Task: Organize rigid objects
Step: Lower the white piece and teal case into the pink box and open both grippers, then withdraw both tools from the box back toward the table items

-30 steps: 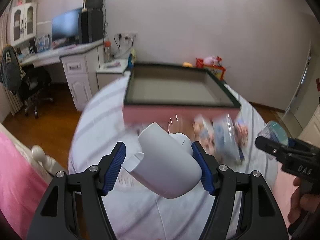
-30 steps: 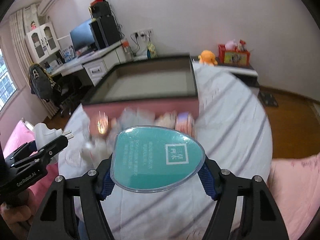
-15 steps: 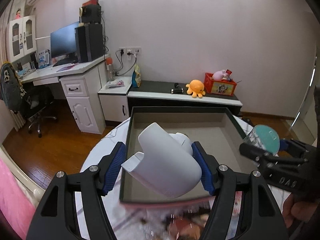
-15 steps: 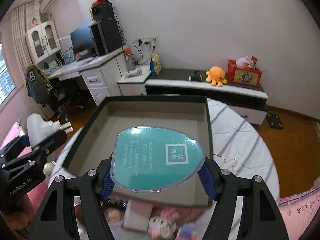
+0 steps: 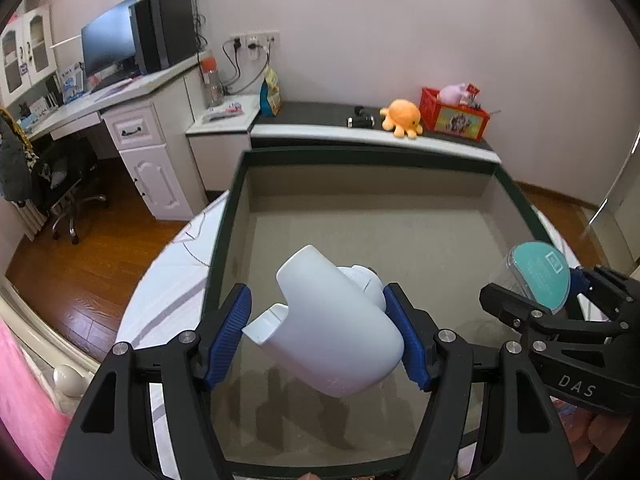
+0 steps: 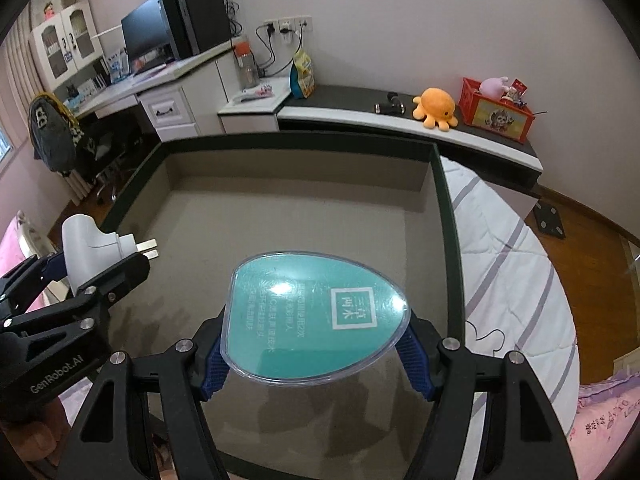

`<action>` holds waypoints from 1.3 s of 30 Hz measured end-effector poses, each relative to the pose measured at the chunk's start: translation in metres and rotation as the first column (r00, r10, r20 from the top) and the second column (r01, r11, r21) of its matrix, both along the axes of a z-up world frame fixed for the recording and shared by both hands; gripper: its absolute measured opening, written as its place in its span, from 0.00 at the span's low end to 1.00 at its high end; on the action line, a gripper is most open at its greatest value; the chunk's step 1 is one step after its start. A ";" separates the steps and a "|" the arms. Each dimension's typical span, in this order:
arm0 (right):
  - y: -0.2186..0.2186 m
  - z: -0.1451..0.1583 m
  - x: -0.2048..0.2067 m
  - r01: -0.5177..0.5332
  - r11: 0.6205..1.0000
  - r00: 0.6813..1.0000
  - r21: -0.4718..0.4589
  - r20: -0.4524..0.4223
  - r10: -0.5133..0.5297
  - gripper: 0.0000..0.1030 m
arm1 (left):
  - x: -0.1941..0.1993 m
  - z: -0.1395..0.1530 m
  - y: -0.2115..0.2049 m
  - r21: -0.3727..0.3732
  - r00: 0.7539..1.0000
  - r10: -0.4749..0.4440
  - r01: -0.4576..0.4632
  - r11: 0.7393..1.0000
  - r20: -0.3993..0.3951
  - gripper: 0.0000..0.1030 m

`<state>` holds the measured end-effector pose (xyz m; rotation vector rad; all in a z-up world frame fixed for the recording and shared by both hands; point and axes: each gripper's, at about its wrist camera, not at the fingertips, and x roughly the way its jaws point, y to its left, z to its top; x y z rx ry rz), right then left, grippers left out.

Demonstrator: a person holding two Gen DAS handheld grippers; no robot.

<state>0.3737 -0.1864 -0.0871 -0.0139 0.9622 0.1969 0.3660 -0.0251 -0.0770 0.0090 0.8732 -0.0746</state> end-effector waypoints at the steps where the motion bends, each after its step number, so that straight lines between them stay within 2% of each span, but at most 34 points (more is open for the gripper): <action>1: 0.000 -0.002 0.001 0.001 1.000 1.000 -0.007 -0.007 -0.001 0.70 | 0.000 -0.002 -0.001 0.003 1.000 0.000 0.000 1.000 -0.008 0.68; 3: 0.001 -0.005 0.002 -0.001 1.000 1.000 -0.012 -0.022 0.001 0.70 | 0.001 -0.004 -0.002 0.007 1.000 -0.002 0.002 1.000 -0.016 0.72; 4: 0.001 -0.006 0.002 -0.006 1.000 1.000 -0.016 -0.030 0.005 0.70 | 0.000 -0.004 -0.002 0.010 1.000 0.000 0.000 1.000 -0.013 0.80; 7: 0.002 -0.009 0.000 -0.010 0.999 0.999 -0.043 -0.040 0.008 0.81 | -0.007 0.004 0.000 0.031 1.000 0.010 -0.011 0.999 0.018 0.95; 9: -0.001 -0.008 -0.003 -0.008 0.999 0.999 -0.036 -0.039 0.006 0.87 | -0.014 0.009 0.002 0.039 0.999 0.011 -0.013 0.999 0.042 0.98; 11: -0.003 -0.004 -0.007 -0.008 1.000 1.000 -0.022 -0.029 0.008 1.00 | -0.022 0.017 0.006 0.037 0.997 0.018 -0.021 0.999 0.070 1.00; 16: -0.004 0.017 -0.027 -0.011 1.000 0.999 0.027 0.043 0.009 1.00 | -0.050 0.040 0.017 0.015 0.992 0.032 -0.034 0.999 0.124 1.00; 21: -0.011 0.045 -0.057 0.034 0.997 0.990 0.070 0.137 -0.044 1.00 | -0.085 0.064 0.025 -0.009 0.981 0.048 -0.047 0.999 0.185 1.00; 29: -0.017 0.092 -0.133 0.120 0.989 0.934 0.091 0.328 -0.144 1.00 | -0.145 0.098 0.030 -0.034 0.945 0.089 -0.082 0.996 0.316 1.00; 35: -0.023 0.113 -0.184 0.169 0.981 0.891 0.092 0.412 -0.192 1.00 | -0.192 0.117 0.029 -0.036 0.910 0.106 -0.100 0.994 0.400 1.00; 39: -0.027 0.119 -0.223 0.209 0.974 0.860 0.088 0.457 -0.226 1.00 | -0.222 0.120 0.028 -0.032 0.897 0.115 -0.112 0.993 0.426 1.00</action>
